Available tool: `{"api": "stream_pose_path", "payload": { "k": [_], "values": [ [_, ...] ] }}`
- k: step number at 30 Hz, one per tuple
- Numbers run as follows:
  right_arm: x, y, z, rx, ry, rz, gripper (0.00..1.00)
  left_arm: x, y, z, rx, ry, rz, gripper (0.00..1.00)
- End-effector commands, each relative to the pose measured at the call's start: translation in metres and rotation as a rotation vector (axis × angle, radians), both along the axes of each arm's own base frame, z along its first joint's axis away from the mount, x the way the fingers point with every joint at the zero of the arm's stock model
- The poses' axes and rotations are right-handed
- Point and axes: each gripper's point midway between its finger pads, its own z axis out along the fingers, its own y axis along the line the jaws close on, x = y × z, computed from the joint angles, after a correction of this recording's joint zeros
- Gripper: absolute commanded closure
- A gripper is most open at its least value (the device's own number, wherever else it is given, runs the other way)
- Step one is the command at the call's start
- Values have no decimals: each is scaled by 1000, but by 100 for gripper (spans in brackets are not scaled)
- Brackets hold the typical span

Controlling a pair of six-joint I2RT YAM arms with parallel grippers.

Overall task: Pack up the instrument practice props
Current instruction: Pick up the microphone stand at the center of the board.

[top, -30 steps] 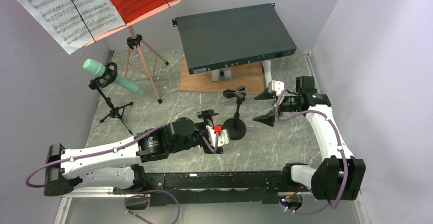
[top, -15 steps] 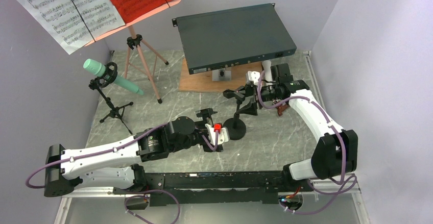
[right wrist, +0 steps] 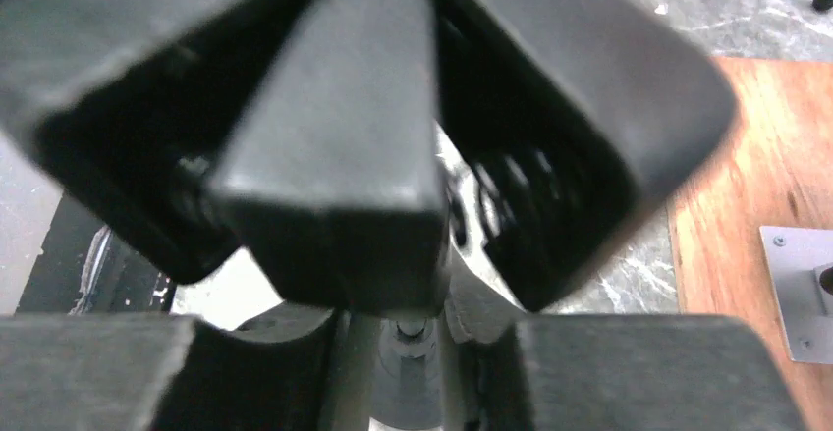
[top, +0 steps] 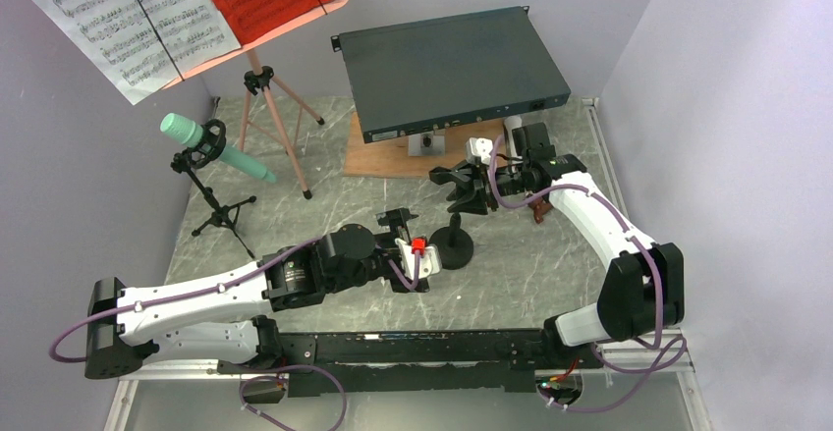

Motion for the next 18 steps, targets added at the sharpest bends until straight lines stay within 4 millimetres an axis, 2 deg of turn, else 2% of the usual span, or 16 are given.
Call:
{"api": "stream_pose_path", "payload": {
  "k": [1,5,8,11,15,18],
  "values": [
    [-7,1,6,33,-49,35,79,1,-3,15,-42,-12,-1,1],
    [-14,-4,8,45,-58,39,92,1,-4,15,-39,-11,-2,1],
    [-16,-9,17,64,-55,27,99,2,-4,13,-35,-12,-1,1],
    [-14,-20,34,84,-53,-13,100,2,-3,13,-33,-11,0,1],
    [-12,-47,60,142,-76,-97,100,2,-4,13,-33,-11,-1,1],
    [-4,-79,76,179,-111,-217,100,1,-4,13,-33,-9,-1,1]
  ]
}}
